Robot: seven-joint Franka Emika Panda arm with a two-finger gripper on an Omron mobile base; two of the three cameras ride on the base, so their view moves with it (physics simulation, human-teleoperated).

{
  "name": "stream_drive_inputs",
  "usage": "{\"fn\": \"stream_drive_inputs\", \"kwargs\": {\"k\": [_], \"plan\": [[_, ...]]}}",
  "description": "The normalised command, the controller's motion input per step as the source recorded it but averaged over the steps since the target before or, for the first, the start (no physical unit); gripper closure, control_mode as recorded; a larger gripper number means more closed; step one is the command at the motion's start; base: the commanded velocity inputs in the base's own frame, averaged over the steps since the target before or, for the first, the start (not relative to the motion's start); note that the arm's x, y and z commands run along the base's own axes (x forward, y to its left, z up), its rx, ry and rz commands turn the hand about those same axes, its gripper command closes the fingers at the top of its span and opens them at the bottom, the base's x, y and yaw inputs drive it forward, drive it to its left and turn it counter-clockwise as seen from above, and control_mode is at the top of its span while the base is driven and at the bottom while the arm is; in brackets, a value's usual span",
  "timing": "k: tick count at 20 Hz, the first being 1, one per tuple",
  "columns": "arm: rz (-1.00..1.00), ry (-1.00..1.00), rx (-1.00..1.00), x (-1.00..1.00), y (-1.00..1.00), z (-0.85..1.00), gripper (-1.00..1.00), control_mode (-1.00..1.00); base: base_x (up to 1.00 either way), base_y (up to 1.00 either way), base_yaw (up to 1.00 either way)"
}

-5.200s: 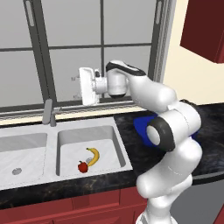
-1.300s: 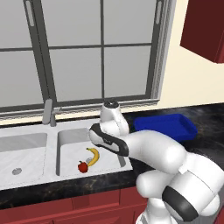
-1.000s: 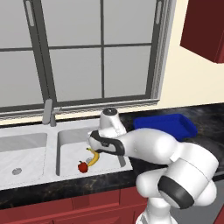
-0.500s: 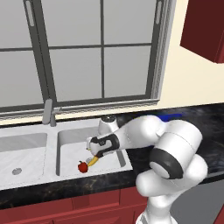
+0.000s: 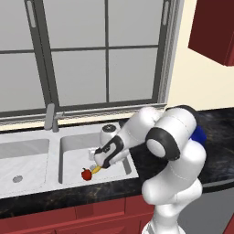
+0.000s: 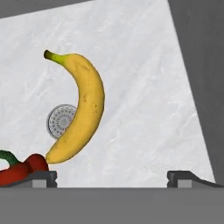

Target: Pick up all produce items and place them in the sink. Turn on the sink faucet to wash them. Then turn the sink off and put them in the tray.

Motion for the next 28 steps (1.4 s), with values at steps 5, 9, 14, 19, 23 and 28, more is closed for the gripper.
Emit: {"fn": "stream_drive_inputs", "kwargs": {"k": [5,9,14,19,23,28], "plan": [[0.00,0.05,-0.03,0.22,0.13,-0.32,-1.00,-1.00,0.00,0.00,0.00],[0.00,0.02,-0.02,0.22,0.17,-0.25,-1.00,-1.00,0.00,0.00,0.00],[0.00,0.00,0.00,0.22,0.22,-0.13,-1.00,-1.00,0.00,0.00,0.00],[0.00,0.00,0.00,0.15,0.12,-0.27,-1.00,-1.00,0.00,0.00,0.00],[0.00,0.00,0.00,0.05,0.00,-0.37,-1.00,-1.00,0.00,0.00,0.00],[0.00,0.01,0.00,0.02,0.00,-0.28,1.00,-1.00,0.00,0.00,0.00]]}}
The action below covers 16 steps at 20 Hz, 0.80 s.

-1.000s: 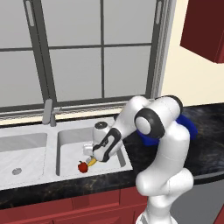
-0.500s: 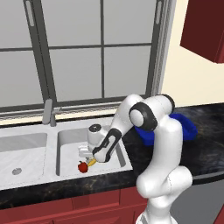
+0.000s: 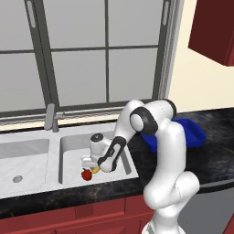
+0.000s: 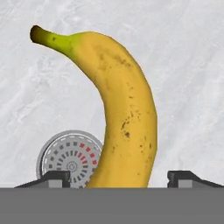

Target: Pick up all produce items and place them in the sink. Turn on the sink faucet to wash them. Then turn the sink off and put them in the tray.

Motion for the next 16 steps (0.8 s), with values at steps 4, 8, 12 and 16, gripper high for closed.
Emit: {"fn": "stream_drive_inputs", "kwargs": {"k": [4,8,12,16], "plan": [[0.00,-0.01,0.00,0.00,0.00,-0.02,1.00,-1.00,0.00,0.00,0.00],[0.01,-0.08,0.00,0.00,-0.16,0.17,1.00,-1.00,0.00,0.00,0.00],[0.01,-0.09,0.00,0.00,-0.28,0.61,1.00,-1.00,0.00,0.00,0.00],[0.00,-0.08,0.00,-0.01,-0.29,0.85,1.00,-1.00,0.00,0.00,0.00]]}}
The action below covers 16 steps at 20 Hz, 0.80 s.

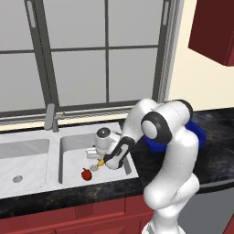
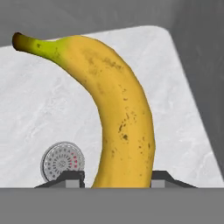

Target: Pick up all produce items and place them in the sink. Turn on the sink faucet to wash them. Then turn the sink off and put them in the tray.

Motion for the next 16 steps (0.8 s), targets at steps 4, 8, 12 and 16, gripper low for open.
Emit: {"fn": "stream_drive_inputs", "kwargs": {"k": [4,8,12,16], "plan": [[0.00,-0.04,0.01,0.00,-0.08,1.00,1.00,-1.00,0.00,0.00,0.00],[0.00,0.00,0.00,0.00,0.00,1.00,1.00,-1.00,0.00,0.00,0.00],[0.00,0.00,0.00,-0.02,-0.04,1.00,1.00,-1.00,0.00,0.00,0.00],[0.00,0.04,0.00,-0.06,-0.14,1.00,1.00,-1.00,0.00,0.00,0.00]]}}
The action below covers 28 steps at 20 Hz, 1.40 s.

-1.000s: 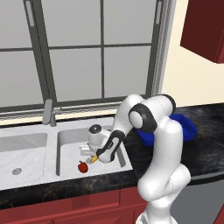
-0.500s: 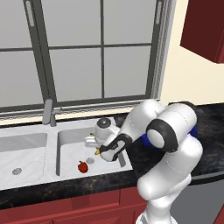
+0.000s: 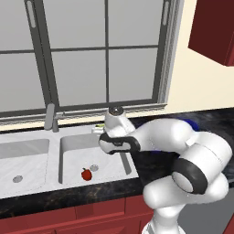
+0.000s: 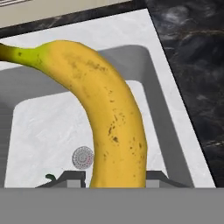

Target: Pick up all produce items and place them in the sink. Turn on the sink faucet to wash them. Then turn the sink off and put them in the tray.

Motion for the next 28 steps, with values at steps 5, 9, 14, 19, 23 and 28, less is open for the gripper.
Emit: {"fn": "stream_drive_inputs", "kwargs": {"k": [5,9,14,19,23,28], "plan": [[-0.01,0.08,0.00,-0.16,-0.32,0.98,1.00,-1.00,0.00,0.00,0.00],[-0.02,0.09,0.00,-0.21,-0.43,0.84,1.00,-1.00,0.00,0.00,0.00],[-0.03,0.04,-0.03,-0.09,-0.57,0.42,1.00,-1.00,0.00,0.00,0.00],[-0.03,0.03,-0.02,-0.04,-0.75,0.19,1.00,-1.00,0.00,0.00,0.00],[-0.02,0.03,0.00,0.00,-0.82,0.11,1.00,-1.00,0.00,0.00,0.00],[-0.07,0.01,0.00,-0.02,-0.79,0.00,1.00,-1.00,0.00,0.00,0.00]]}}
